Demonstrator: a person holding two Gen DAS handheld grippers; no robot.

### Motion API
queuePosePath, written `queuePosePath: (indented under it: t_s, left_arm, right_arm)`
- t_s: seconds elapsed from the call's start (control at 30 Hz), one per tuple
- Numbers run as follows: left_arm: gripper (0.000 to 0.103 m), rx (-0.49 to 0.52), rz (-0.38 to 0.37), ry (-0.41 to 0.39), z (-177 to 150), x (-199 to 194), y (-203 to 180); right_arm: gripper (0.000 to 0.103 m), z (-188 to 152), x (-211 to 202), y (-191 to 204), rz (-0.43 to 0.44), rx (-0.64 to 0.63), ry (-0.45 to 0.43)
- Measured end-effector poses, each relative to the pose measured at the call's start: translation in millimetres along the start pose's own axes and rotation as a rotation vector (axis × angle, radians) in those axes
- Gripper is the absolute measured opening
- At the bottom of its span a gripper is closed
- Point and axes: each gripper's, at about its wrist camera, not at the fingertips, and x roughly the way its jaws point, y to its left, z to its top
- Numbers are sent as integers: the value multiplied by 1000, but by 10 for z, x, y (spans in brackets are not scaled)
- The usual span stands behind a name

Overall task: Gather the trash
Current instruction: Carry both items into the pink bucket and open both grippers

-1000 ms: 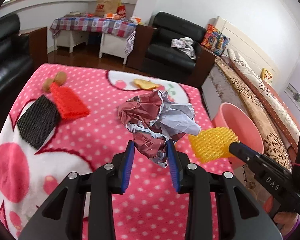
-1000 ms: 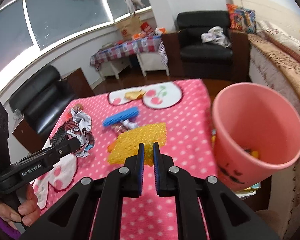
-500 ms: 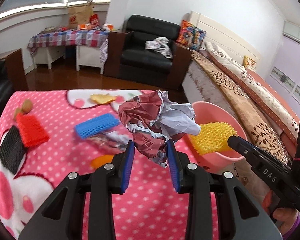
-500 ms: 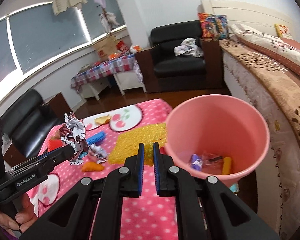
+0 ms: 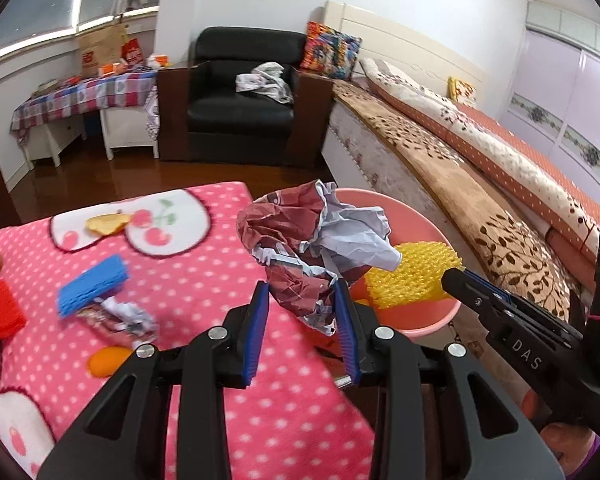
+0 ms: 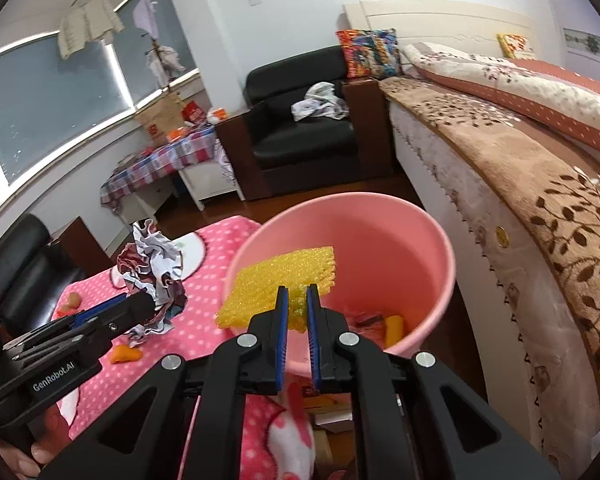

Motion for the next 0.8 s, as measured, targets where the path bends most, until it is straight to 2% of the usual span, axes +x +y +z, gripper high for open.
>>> queuePosePath:
  t_s: [0.43, 0.8]
  left_arm:
    - [33, 79, -4, 58, 26, 469, -356]
    - [33, 85, 6, 101, 46, 744, -399]
  right_arm:
    - [9, -21, 228, -404, -54, 46, 29]
    - [9, -28, 379, -450, -71, 30, 53]
